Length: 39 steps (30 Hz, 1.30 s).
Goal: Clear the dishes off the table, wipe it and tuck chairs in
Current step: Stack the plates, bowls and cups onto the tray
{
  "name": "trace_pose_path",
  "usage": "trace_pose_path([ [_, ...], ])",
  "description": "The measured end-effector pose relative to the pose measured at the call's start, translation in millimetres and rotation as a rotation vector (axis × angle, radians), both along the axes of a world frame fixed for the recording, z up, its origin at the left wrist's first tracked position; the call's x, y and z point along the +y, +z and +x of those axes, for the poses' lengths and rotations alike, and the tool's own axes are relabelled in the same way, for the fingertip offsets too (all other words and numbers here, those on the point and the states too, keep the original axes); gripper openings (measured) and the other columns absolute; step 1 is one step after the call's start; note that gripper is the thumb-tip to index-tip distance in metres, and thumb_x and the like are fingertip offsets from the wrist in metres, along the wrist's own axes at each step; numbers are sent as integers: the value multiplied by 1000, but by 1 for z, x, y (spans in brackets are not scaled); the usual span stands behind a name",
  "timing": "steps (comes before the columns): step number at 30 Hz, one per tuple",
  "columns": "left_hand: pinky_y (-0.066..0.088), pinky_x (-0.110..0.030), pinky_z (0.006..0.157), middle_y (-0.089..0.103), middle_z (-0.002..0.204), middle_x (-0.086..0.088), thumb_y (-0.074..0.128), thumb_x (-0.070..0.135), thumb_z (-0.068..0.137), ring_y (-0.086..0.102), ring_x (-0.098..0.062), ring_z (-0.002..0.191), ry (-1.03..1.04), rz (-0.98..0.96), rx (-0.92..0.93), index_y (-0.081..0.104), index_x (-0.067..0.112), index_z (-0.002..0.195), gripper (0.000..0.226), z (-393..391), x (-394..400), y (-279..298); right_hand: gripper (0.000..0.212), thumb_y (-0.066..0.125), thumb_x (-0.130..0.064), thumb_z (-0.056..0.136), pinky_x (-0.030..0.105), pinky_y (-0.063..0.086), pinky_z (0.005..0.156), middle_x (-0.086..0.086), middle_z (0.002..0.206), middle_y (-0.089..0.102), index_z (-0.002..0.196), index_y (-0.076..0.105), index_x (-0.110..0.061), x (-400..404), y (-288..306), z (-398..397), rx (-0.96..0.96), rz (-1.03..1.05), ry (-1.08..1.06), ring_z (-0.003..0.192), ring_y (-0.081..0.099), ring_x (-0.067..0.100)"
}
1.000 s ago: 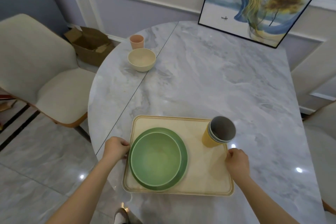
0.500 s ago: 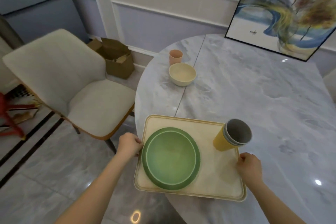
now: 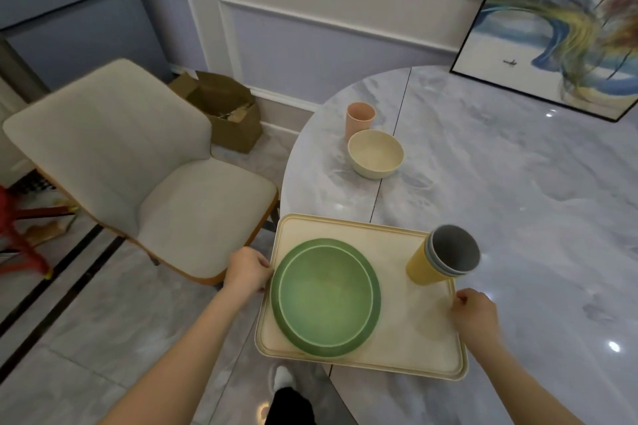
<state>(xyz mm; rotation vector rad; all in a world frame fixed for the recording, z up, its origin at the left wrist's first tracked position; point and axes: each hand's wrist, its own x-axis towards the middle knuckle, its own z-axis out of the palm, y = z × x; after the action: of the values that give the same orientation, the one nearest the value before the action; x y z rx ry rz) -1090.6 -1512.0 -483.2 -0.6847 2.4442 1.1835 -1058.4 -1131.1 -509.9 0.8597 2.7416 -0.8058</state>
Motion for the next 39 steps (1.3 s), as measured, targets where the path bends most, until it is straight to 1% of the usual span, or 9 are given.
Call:
trace_pose_path([
  [3, 59, -35, 61, 66, 67, -17, 64, 2, 76, 65, -29, 60, -28, -28, -8, 70, 3, 67, 11, -30, -2, -4, 25, 43, 1, 86, 28, 36, 52, 21, 74, 60, 71, 61, 5, -5, -6, -16, 12, -8, -23, 61, 48, 24],
  [8, 58, -35, 66, 66, 62, -13, 65, 4, 76, 65, -27, 61, -106, -71, 4, 70, 3, 65, 12, -84, 0, -10, 26, 42, -2, 90, 29, 35, 55, 17, 75, 58, 71, 60, 0, -9, -15, -38, -24, -17, -97, 61, 47, 21],
  [15, 59, -38, 67, 65, 58, -9, 67, 4, 76, 69, -28, 65, -202, -114, -14, 69, 5, 61, 15, -152, 5, -20, 24, 44, -3, 87, 32, 38, 56, 20, 75, 58, 69, 59, 4, -15, -24, -59, -19, -42, -198, 64, 52, 27],
  [22, 59, -42, 65, 70, 67, -20, 68, 3, 74, 69, -32, 65, -281, -122, -18, 65, 10, 52, 23, -188, 2, -35, 23, 44, -2, 84, 31, 34, 53, 26, 74, 60, 73, 60, 10, -25, -31, -63, -41, -77, -298, 58, 46, 24],
  [28, 59, -39, 65, 71, 67, -18, 69, 5, 73, 69, -27, 61, -337, -95, -86, 71, 5, 62, 12, -211, -6, -42, 30, 46, -5, 86, 32, 36, 52, 17, 59, 54, 58, 53, 2, -38, -35, -67, -18, -57, -368, 55, 47, 25],
  [30, 59, -34, 64, 71, 64, -14, 70, 8, 75, 67, -21, 55, -389, -82, -119, 69, 9, 60, 15, -219, -9, -42, 31, 48, -7, 88, 35, 41, 55, 17, 61, 57, 60, 58, 1, -41, -31, -69, -27, -56, -384, 58, 50, 27],
  [34, 50, -22, 45, 55, 38, 2, 72, 13, 79, 52, -9, 34, -483, -50, -208, 61, 10, 53, 28, -249, -16, -37, 25, 52, -14, 90, 38, 44, 68, 23, 82, 69, 84, 69, 3, -46, -17, -72, -77, -27, -379, 69, 56, 32],
  [37, 50, -27, 57, 57, 48, -4, 66, 12, 82, 55, -20, 47, -509, -62, -108, 60, 11, 51, 32, -281, -16, -29, 21, 52, -12, 91, 39, 45, 81, 22, 90, 68, 91, 69, 0, -48, -3, -75, -57, 22, -456, 88, 61, 38],
  [39, 54, -33, 65, 65, 66, -11, 61, 10, 83, 61, -25, 62, -508, -32, -39, 64, 9, 62, 22, -303, -14, -22, 19, 50, -9, 90, 41, 46, 82, 22, 83, 66, 84, 68, -4, -52, 11, -75, 15, 62, -574, 84, 60, 39],
])
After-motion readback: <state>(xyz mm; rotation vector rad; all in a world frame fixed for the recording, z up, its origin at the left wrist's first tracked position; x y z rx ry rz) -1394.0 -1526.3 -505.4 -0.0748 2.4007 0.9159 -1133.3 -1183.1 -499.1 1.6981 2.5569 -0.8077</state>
